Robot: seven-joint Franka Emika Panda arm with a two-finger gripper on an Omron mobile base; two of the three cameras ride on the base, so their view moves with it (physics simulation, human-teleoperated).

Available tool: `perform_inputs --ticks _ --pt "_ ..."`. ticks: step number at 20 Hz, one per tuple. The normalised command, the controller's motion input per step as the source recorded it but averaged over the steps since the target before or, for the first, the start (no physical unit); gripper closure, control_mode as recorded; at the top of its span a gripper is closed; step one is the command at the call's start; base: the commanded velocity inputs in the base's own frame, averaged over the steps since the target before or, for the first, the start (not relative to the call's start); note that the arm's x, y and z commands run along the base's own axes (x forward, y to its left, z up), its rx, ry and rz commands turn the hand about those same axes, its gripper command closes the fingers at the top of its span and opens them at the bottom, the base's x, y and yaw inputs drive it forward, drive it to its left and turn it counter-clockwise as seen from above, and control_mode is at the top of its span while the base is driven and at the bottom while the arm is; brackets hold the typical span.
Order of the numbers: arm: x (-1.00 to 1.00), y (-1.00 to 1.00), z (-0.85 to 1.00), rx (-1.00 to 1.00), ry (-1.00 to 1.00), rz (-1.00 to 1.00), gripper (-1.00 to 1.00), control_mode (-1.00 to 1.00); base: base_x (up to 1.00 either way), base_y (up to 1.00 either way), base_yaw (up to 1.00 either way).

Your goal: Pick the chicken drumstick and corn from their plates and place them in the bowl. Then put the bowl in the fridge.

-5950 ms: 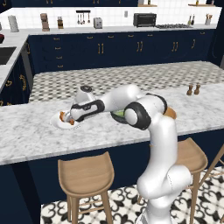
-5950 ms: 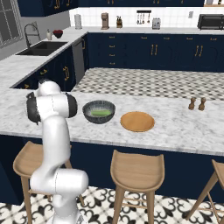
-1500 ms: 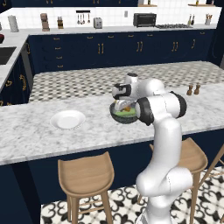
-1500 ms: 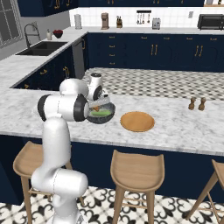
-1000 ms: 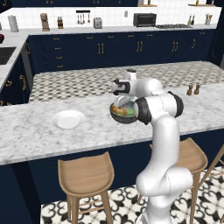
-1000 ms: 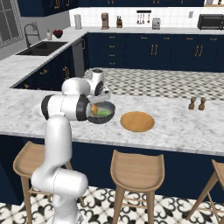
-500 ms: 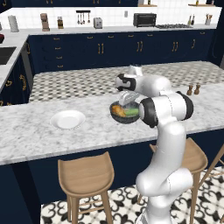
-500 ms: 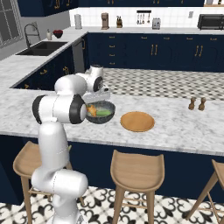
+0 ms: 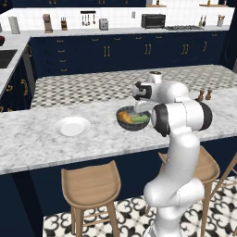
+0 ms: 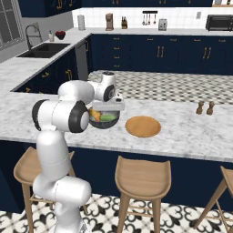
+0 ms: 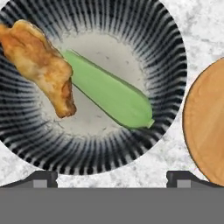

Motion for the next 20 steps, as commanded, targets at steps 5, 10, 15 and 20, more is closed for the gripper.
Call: perform_inputs --ticks 5,10,15,20 --pt "-0.03 0.08 0.0 0.06 0.09 -0.6 -1.0 -1.0 0.0 0.0 0.0" --pt "-0.1 -0.01 0.0 0.0 0.07 -0.51 -1.0 -1.0 0.0 0.0 0.0" --pt "-0.24 0.0 -0.1 0.0 0.04 -0.39 -1.0 -1.0 0.0 0.0 0.0" --pt "0.18 0.0 -0.32 0.0 0.03 -0.23 -1.0 -1.0 0.0 0.0 0.0"
